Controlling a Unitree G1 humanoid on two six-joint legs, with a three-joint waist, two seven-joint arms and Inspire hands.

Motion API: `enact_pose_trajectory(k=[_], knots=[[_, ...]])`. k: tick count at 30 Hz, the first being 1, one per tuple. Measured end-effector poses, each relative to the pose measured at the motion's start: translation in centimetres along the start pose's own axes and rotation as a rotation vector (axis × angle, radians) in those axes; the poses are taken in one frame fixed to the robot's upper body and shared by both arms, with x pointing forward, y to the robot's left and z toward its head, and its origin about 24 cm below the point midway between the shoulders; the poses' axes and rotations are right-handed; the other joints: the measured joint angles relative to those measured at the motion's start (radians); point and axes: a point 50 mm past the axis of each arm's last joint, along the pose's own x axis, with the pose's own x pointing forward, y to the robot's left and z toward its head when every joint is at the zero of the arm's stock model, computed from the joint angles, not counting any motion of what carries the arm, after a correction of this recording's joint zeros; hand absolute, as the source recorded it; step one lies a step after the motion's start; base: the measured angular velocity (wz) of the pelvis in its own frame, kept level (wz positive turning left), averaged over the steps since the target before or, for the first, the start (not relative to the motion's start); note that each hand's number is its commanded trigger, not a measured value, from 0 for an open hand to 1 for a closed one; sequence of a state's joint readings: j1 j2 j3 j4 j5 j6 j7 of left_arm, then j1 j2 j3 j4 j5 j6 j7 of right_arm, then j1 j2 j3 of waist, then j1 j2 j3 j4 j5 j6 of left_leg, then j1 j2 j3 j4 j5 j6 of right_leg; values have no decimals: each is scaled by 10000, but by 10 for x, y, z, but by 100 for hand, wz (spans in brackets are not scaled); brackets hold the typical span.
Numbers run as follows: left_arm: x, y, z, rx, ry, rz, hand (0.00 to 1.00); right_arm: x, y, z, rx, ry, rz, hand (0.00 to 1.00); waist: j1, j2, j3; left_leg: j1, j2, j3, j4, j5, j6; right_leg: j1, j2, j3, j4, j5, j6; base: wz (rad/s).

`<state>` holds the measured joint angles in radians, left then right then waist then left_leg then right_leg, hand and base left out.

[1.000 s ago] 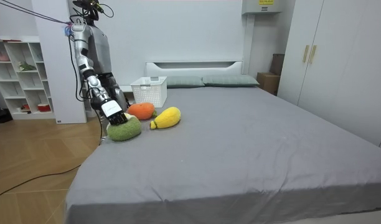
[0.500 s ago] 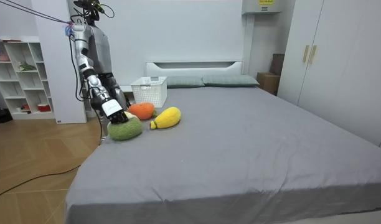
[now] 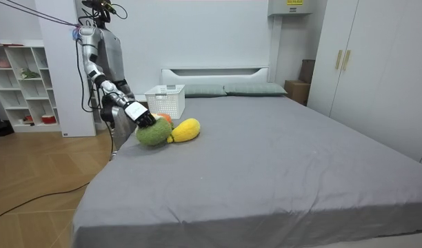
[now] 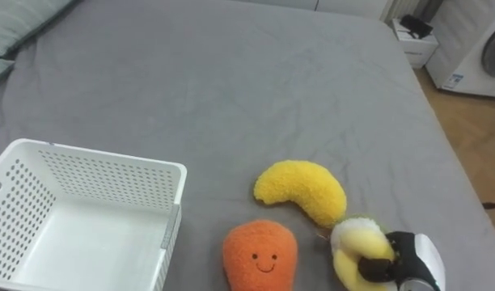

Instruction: Collect toys from the bed

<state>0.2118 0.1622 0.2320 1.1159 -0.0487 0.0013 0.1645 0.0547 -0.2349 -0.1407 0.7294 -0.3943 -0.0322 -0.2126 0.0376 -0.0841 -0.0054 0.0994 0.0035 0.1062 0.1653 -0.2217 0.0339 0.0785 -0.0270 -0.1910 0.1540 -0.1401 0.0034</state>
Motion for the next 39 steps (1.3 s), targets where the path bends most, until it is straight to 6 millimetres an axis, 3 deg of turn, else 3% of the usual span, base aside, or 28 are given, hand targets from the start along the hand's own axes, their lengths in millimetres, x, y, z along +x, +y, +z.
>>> enact_pose_trajectory(k=[8,19,23,27,35,39], knots=[[0,2,-3,-10,66,54,0,-2,-14,28,178,-1306,-416,100,-46,-93,13,63,17,21,-9,0,1,32,-4,15,4,0,0,0],[-1,1,-2,-55,-8,16,0,-6,-30,65,416,-2840,-872,100,-4,-32,43,134,14,75,-109,0,1,37,4,113,49,0,1,-1],[-3,-4,-6,-253,38,-65,0,-13,-43,91,554,-3879,-1278,100,4,96,42,152,1,121,-142,3,5,18,3,135,73,-2,5,-2],[-4,-4,-11,-290,149,-55,0,-22,-53,113,794,-4883,-1677,100,13,56,37,144,-2,-2,-135,11,6,80,-12,-10,55,-4,8,8],[-5,-2,-18,-163,280,-5,0,-39,-68,144,1027,-6407,-2243,100,333,-62,47,-90,1,-275,-9,12,10,24,-54,-226,-1,-4,8,9],[-6,-2,-20,-242,415,-24,0,-39,-67,153,1030,-6667,-2110,100,695,-22,65,-179,3,-406,35,16,15,33,-72,-374,-18,-4,8,11]])
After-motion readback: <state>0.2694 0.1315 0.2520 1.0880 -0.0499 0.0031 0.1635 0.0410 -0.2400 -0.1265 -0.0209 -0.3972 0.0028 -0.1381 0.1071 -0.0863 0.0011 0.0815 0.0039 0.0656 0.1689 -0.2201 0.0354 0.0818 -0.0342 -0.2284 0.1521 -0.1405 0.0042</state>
